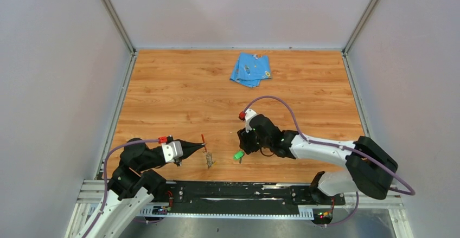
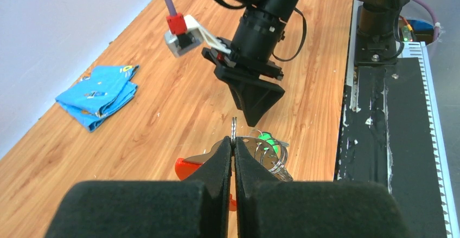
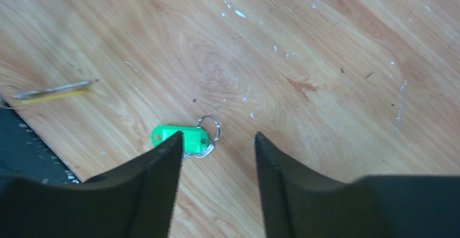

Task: Put the keys on the keyring
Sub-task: Pick up the key from the center of the board.

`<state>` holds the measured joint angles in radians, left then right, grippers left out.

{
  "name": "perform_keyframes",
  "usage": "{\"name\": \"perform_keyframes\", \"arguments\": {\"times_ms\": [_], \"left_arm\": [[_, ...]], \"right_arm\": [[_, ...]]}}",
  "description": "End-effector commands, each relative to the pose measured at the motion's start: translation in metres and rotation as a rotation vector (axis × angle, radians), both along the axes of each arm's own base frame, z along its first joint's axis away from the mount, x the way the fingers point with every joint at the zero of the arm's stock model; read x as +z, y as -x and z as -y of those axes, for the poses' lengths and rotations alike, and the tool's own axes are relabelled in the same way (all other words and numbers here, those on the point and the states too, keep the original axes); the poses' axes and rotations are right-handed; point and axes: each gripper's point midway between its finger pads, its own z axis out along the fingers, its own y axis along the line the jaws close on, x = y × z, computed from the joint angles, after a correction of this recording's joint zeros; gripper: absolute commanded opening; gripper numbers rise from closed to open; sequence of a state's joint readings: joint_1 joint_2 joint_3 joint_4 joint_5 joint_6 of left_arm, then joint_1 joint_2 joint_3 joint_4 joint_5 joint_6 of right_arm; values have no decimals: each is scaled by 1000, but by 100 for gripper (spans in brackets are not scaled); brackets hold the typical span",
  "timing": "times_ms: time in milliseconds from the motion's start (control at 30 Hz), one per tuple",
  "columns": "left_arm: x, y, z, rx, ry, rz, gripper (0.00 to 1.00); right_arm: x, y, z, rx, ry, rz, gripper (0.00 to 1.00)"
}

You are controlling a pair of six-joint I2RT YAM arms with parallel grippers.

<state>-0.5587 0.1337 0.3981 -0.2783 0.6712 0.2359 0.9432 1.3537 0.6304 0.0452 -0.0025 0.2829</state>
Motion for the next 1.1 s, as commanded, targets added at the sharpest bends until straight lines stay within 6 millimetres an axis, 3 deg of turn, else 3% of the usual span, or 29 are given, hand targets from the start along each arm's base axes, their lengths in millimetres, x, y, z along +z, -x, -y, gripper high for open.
{"name": "perform_keyframes", "arguments": {"times_ms": [0, 100, 233, 533, 1067], "left_arm": [[5, -2, 1, 4, 13, 24, 0], [4, -2, 1, 2, 13, 24, 0], [4, -2, 1, 1, 12, 27, 0], [4, -1, 0, 1, 11, 29, 0], [4, 0, 0, -3, 10, 28, 0]], "right_arm": [[12, 1, 0, 83, -89, 12, 60], [9, 7, -6, 117, -196, -93, 71], [1, 14, -10, 156, -250, -187, 73], [-21, 29, -22, 187, -257, -362, 53], [-22, 23, -7, 116, -214, -334, 38]]}}
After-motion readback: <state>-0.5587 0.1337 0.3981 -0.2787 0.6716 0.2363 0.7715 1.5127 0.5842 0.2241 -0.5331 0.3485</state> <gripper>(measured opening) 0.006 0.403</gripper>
